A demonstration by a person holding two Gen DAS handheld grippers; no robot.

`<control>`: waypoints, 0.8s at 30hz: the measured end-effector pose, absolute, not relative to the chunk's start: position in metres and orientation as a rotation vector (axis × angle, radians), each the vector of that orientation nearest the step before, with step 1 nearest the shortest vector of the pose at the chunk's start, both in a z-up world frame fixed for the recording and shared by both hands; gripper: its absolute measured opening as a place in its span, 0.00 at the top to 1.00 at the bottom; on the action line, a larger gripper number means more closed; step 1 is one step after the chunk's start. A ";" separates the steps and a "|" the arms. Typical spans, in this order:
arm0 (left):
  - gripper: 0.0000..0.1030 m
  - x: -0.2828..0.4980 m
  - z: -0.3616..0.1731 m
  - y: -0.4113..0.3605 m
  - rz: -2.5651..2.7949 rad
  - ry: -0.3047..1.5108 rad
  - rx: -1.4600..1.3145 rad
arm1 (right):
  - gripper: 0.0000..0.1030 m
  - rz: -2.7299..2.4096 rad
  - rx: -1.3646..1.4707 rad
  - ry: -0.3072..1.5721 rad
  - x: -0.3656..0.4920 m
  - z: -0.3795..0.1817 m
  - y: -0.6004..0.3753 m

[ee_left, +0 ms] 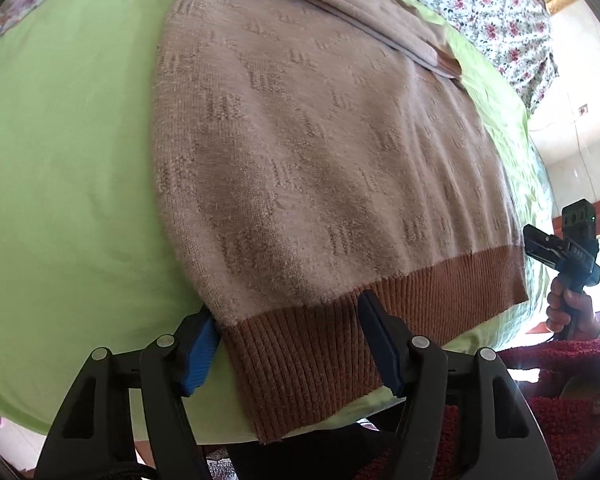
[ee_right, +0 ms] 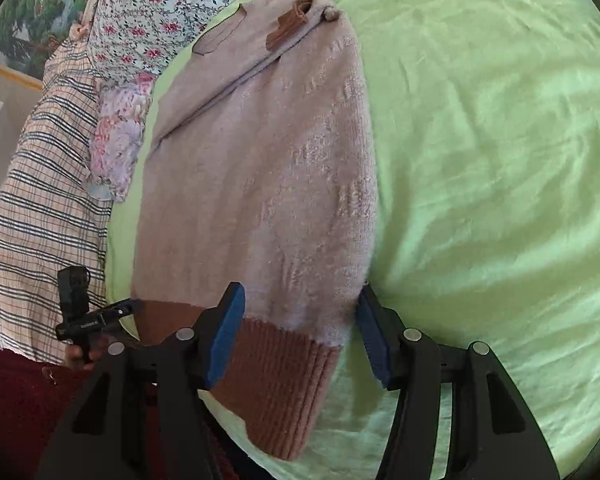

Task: Fold small clothes
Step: 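Grasp the brown ribbed hem with both tools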

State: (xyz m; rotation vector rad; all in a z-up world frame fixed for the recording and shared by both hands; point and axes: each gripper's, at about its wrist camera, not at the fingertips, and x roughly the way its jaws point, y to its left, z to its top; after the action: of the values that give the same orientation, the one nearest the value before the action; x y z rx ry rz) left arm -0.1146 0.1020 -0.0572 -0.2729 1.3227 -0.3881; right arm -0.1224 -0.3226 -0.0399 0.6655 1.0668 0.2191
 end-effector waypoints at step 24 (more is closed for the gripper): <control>0.85 -0.119 -0.071 0.131 -0.455 1.330 -0.445 | 0.89 0.310 0.786 1.119 -0.140 -0.066 -0.322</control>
State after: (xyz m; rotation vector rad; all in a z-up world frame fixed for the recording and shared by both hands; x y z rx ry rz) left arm -0.1190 0.1307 -0.0711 -0.4453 1.3305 -0.4548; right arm -0.1396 -0.3215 -0.0663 0.7860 1.1186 0.3097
